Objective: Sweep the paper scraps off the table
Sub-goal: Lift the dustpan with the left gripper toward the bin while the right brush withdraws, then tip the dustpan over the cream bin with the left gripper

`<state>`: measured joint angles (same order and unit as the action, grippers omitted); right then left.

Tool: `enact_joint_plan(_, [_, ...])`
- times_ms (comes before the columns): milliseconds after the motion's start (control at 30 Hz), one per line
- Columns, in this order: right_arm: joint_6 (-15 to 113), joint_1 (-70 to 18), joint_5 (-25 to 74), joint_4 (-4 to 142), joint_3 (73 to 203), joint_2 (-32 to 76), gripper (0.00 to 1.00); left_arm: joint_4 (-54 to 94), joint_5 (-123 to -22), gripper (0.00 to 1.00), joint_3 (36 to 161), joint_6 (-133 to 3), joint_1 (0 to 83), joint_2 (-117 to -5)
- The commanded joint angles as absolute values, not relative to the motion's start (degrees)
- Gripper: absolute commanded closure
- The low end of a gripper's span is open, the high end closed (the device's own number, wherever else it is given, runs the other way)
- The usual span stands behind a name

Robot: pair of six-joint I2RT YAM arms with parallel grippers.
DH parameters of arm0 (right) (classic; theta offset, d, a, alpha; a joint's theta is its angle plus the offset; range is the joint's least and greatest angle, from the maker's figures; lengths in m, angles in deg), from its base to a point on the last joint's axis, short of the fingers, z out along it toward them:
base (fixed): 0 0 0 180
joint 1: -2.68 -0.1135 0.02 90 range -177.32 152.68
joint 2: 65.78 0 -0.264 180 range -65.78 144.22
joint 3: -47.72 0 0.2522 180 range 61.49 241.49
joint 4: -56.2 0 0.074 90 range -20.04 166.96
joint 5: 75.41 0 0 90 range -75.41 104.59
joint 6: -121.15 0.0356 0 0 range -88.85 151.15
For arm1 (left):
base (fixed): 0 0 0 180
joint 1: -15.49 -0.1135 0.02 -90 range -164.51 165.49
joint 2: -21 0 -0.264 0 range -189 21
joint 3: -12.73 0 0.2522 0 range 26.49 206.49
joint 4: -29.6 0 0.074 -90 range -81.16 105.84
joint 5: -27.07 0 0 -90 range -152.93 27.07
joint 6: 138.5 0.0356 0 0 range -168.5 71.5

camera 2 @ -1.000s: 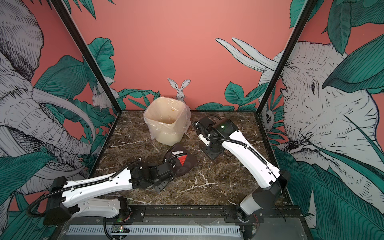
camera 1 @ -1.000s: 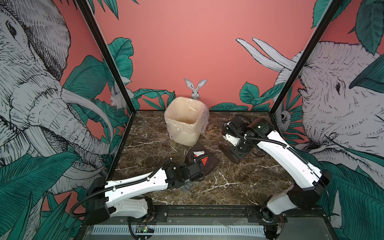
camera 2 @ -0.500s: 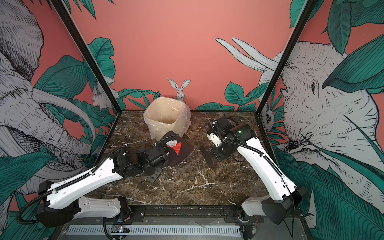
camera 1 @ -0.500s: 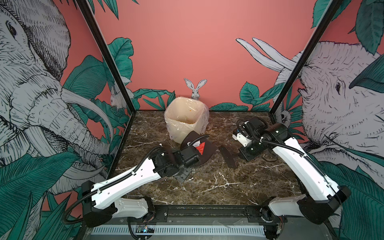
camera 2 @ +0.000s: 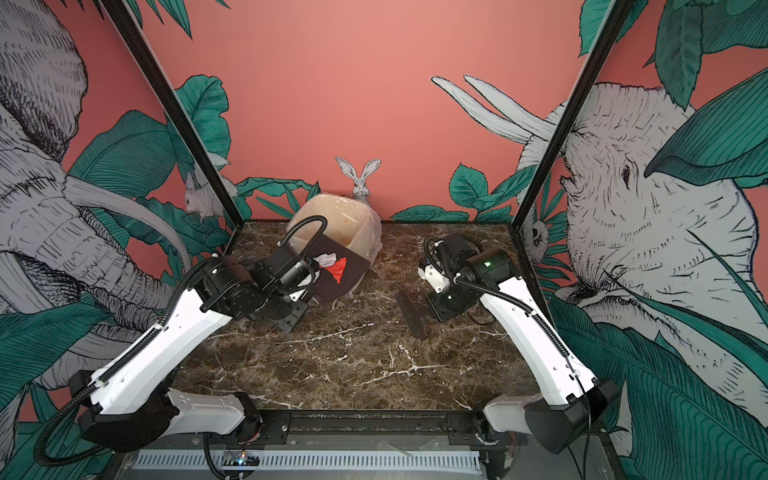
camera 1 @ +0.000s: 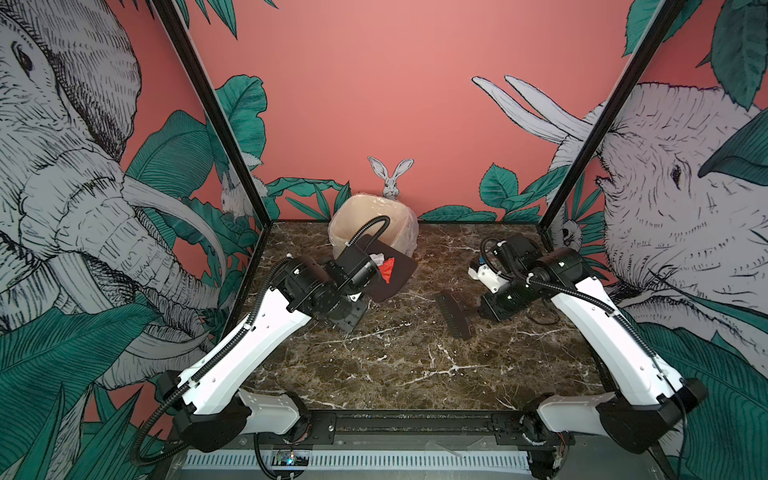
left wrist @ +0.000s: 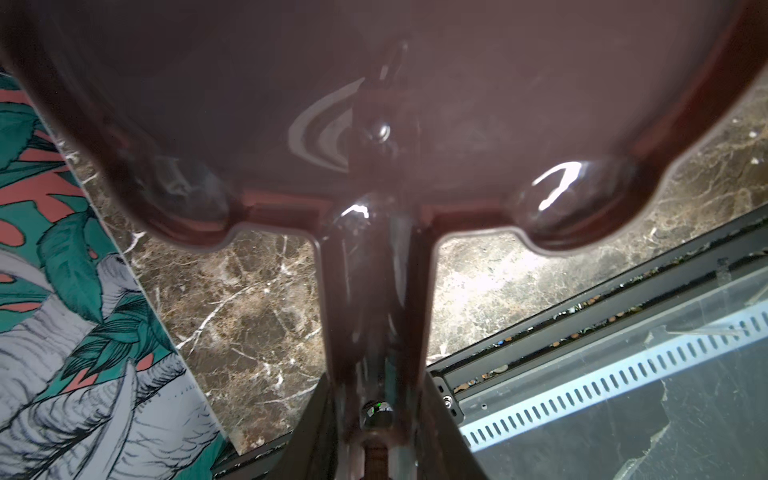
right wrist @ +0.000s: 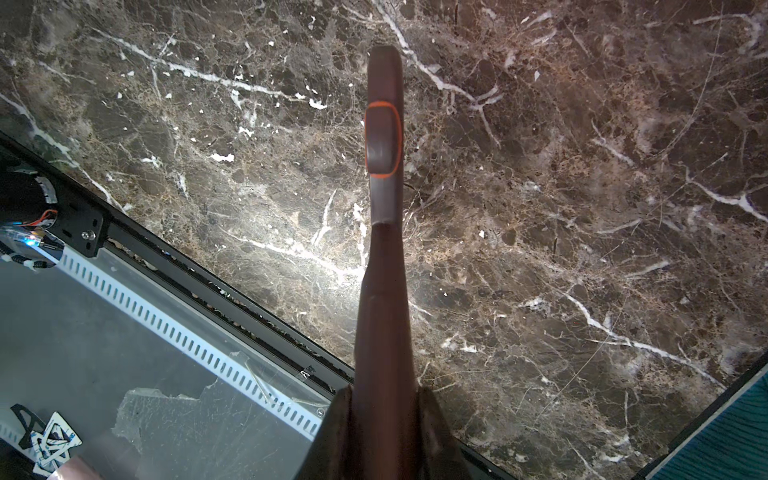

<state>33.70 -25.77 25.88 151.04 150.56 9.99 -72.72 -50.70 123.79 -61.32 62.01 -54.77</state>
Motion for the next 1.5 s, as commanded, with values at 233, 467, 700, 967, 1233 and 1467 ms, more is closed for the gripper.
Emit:
enact_joint_plan(233, [31.74, -24.23, 28.64, 151.71, 150.45, 7.18, 1.00, -79.31, -53.79, 1.00, 135.29, -49.07, 48.14, -60.19])
enact_joint_plan(467, [30.42, -23.18, 30.45, 152.11, 150.34, 6.59, 1.00, -78.28, -55.33, 1.00, 140.30, -44.98, 40.39, -63.96])
enact_joint_plan(700, [29.42, -22.72, 31.79, 152.22, 150.44, 6.78, 1.00, -76.73, -52.57, 1.00, 144.60, -41.77, 35.53, -67.93])
enact_joint_plan(967, [29.39, -22.64, 32.78, 152.13, 149.65, 6.25, 1.00, -75.99, -47.87, 1.00, 153.94, -38.94, 32.28, -75.35])
enact_joint_plan(1233, [29.00, -22.55, 32.52, 153.32, 149.75, 6.39, 1.00, -74.98, -44.72, 1.00, 157.74, -35.64, 32.34, -80.70])
enact_joint_plan(1467, [29.57, -22.54, 33.48, 153.41, 150.41, 7.59, 1.00, -73.90, -40.46, 1.00, 158.24, -32.33, 33.04, -82.77])
